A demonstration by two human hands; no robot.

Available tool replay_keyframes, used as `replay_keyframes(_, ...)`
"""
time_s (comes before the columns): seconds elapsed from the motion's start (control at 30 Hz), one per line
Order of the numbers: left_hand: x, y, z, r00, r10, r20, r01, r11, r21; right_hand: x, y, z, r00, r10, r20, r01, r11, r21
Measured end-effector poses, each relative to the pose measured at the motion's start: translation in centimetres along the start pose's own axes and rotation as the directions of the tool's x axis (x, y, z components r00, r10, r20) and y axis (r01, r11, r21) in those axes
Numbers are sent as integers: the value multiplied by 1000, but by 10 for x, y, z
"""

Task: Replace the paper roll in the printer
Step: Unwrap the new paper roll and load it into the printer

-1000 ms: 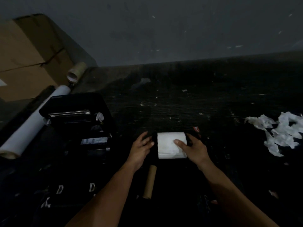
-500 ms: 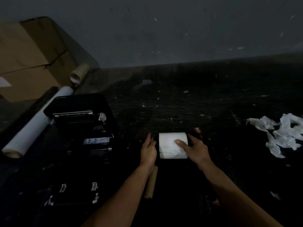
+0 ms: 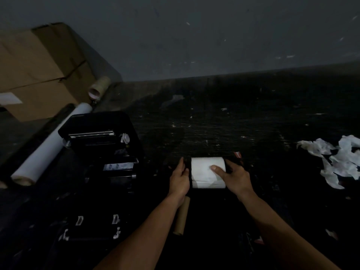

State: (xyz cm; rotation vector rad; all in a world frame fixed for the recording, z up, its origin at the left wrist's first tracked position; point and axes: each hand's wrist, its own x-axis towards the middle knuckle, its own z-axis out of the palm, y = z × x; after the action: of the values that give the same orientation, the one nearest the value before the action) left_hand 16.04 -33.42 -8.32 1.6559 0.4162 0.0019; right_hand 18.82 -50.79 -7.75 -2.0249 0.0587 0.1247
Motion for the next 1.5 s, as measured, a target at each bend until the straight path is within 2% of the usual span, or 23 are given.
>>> replay_keyframes(0.3, 3, -3, -6, 999, 33, -22, -34, 999, -22, 1, -1, 0, 1000, 23, 9, -24, 1000, 9)
replay_keyframes(0.43, 11, -2, -15, 998, -55, -24, 50, 983, -175, -1, 2, 1, 1000, 29, 0, -29, 999, 20)
replay_keyframes(0.63, 13, -8, -19, 994, -107, -32, 91, 941, -326, -1, 3, 2, 1000, 7, -23, -7, 1000, 17)
replay_keyframes(0.9, 19, -4, -19, 980, -115, -163, 61, 951, -303, 0, 4, 2, 1000, 17, -16, -17, 1000, 23)
replay_keyframes(1.07, 18, -5, -15, 987, -61, -146, 31, 979, -200, 0, 4, 3, 999, 32, -23, -31, 998, 47)
replay_keyframes(1.23, 10, -4, -1, 980, -60, -189, 13, 971, -240, 0, 4, 3, 999, 31, -28, -29, 998, 55)
replay_keyframes(1.33, 10, -3, 2, 965, -120, -232, 39, 944, -326, -1, 4, 2, 1000, 16, -15, -16, 998, 56)
replay_keyframes(1.5, 11, -2, 1, 953, -235, -192, 144, 907, -395, -4, 3, 3, 999, 19, -28, -17, 998, 67)
